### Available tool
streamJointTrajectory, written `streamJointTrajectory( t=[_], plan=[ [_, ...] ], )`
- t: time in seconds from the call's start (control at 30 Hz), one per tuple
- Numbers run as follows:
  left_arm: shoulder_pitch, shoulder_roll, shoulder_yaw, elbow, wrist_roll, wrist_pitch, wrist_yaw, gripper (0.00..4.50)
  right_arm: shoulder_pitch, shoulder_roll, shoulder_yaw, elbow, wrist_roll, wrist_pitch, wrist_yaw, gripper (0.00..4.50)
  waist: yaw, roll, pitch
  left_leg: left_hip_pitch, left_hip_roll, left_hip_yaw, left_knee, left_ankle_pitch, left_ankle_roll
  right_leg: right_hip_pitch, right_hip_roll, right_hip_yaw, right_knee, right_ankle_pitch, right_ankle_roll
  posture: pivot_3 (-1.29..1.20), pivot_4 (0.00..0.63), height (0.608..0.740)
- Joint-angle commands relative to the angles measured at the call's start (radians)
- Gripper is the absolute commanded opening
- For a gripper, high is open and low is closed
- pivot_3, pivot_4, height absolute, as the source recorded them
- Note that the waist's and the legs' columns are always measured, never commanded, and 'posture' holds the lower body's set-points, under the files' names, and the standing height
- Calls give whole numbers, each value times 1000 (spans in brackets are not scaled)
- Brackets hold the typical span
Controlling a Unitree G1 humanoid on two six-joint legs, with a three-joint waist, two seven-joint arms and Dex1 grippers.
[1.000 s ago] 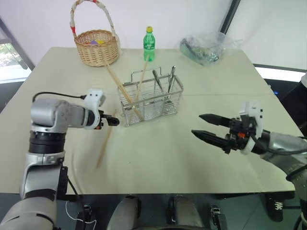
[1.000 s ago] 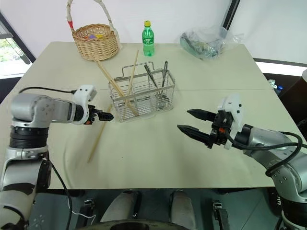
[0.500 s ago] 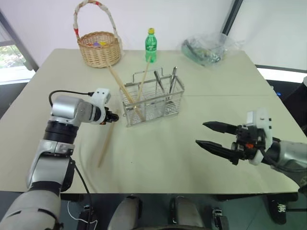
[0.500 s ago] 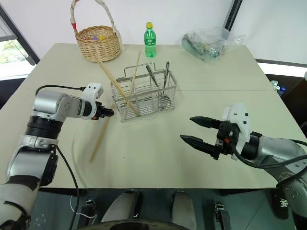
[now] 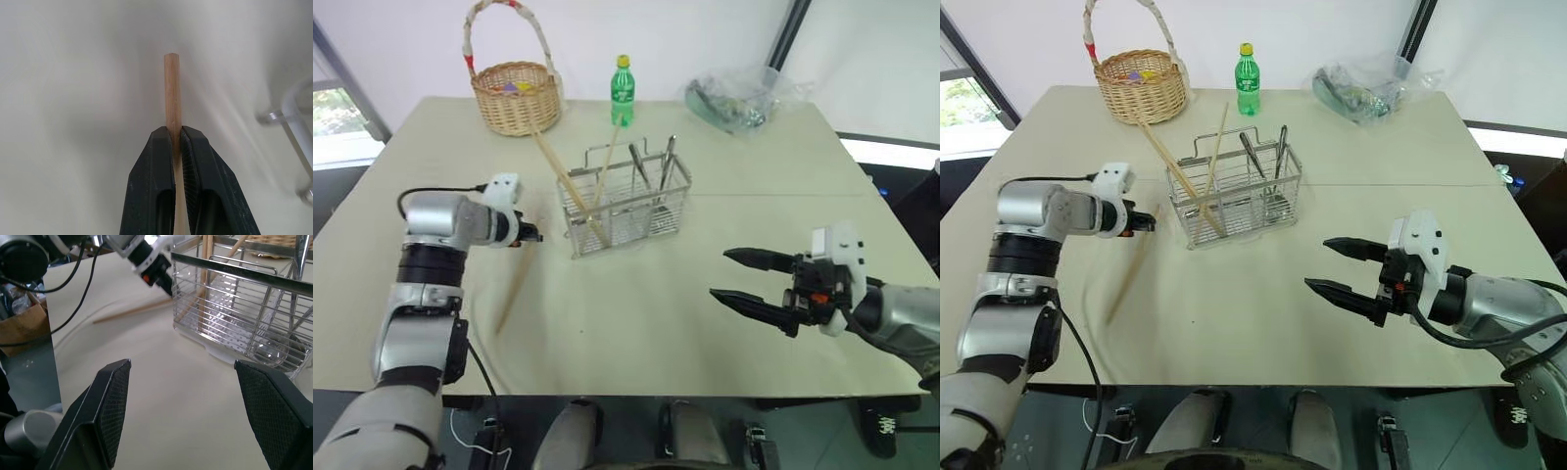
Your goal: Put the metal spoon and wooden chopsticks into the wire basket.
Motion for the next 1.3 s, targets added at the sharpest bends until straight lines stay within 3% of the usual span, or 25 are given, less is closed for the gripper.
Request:
streamJointTrajectory(
  t=[0.03,0.23,0.57,0.7,0.8,1.07,1.3],
  plan=[
    [-39,53,117,-43,21,-70,45,46,-40,-7,-8,7,-1,-27,6,3486,0,0,0,0,0,0,0,0,0,0,0,0,0,0,0,0,150,674],
    [-12,89,284,-104,25,-118,131,46,-129,-2,-22,44,44,-12,-11,3486,5,-1,0,-1,-1,0,0,0,0,0,0,0,0,0,0,0,150,674],
    [-103,159,424,-54,34,-453,199,46,-234,-6,-27,94,93,0,-33,3486,6,-3,-1,-2,-1,-1,1,0,-1,0,-1,0,0,0,0,0,150,674],
    [-255,115,513,-73,-83,-531,189,46,-231,-9,-24,104,85,-3,-25,3486,5,-7,-1,-5,-1,-2,2,0,-1,-2,-1,-2,0,0,0,0,150,674],
    [-352,-1,549,-206,-250,-510,158,46,-235,-17,-25,120,80,3,-23,3486,6,-7,-1,-7,-2,-2,4,0,-1,-2,-2,-3,0,1,0,0,150,674],
    [-259,-215,459,-453,-441,-462,131,46,-242,-24,-38,115,86,28,-53,3486,-10,-1,-2,-3,-2,0,2,1,-1,-1,-2,-2,1,1,0,0,150,674],
    [-169,-240,335,-472,-409,-499,88,46,-209,-13,-73,79,101,36,-108,3486,-21,-2,-2,-4,0,0,3,1,-2,0,2,-2,1,1,0,0,150,674]
  ],
)
